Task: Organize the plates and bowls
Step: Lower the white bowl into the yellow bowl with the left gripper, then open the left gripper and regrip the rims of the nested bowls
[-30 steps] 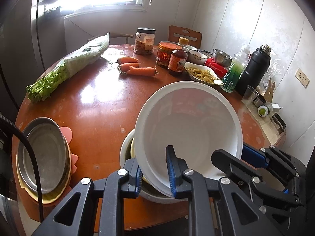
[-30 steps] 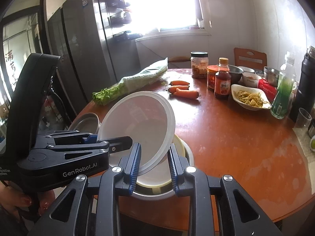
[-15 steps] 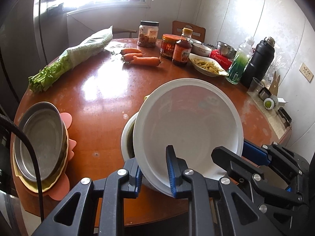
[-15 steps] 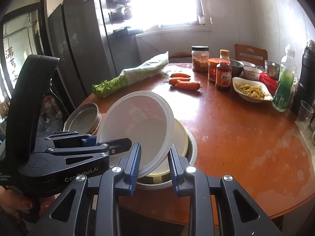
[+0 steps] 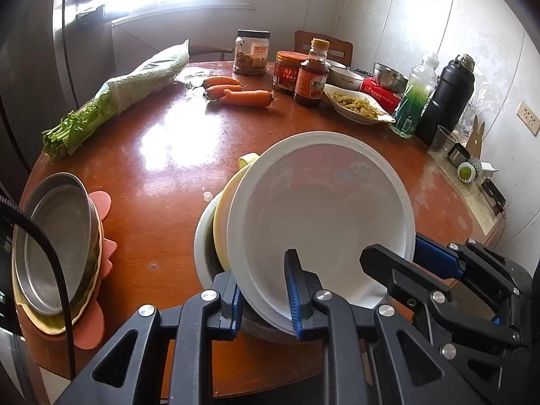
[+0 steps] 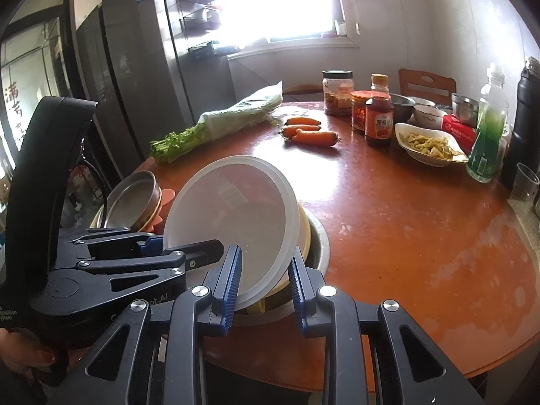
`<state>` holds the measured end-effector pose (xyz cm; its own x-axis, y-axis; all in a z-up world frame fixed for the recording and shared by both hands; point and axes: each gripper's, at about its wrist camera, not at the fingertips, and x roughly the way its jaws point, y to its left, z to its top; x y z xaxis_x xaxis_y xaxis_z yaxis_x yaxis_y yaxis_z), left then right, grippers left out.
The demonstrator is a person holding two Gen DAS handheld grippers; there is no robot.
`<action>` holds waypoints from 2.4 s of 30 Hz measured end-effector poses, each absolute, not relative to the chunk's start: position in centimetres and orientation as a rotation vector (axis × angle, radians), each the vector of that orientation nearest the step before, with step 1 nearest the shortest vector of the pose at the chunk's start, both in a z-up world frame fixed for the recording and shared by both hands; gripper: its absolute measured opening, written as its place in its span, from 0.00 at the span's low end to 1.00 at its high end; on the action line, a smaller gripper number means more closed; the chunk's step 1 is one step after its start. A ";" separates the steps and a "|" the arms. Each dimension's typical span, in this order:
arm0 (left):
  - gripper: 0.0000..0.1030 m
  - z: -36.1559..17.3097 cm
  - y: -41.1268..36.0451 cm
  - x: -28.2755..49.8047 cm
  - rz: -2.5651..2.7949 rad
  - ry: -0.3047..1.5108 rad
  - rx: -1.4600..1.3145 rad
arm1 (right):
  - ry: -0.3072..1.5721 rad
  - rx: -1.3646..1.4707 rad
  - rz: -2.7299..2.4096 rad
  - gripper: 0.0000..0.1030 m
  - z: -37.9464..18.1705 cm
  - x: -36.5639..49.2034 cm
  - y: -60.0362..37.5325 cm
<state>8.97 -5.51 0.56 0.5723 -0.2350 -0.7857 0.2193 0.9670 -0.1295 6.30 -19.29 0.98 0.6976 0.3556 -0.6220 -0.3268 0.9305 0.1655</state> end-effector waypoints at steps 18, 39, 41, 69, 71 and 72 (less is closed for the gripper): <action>0.22 -0.2 -5.4 9.4 -0.254 0.921 -0.009 | 0.703 0.033 0.345 0.28 -0.3 6.9 -19.4; 0.30 -0.5 -5.4 10.3 -0.258 0.908 -0.021 | 0.715 0.078 0.317 0.31 -0.7 8.1 -20.6; 0.32 -0.4 -5.4 10.3 -0.266 0.903 -0.026 | 0.716 0.089 0.320 0.34 -0.8 8.2 -20.7; 0.62 -0.2 -2.9 10.8 -0.248 0.876 -0.069 | 0.778 0.139 0.309 0.51 -2.1 9.5 -20.7; 0.62 -0.6 -2.9 11.0 -0.252 0.884 -0.076 | 0.790 0.139 0.309 0.51 -2.3 9.7 -20.7; 0.62 -0.8 -2.9 11.1 -0.250 0.890 -0.076 | 0.793 0.140 0.310 0.51 -2.4 9.8 -20.7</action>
<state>11.10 -2.91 -0.78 0.6028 -0.2466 -0.7588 0.1841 0.9684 -0.1684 9.77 -20.66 -2.40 0.6596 0.3252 -0.6776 -0.2210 0.9456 0.2387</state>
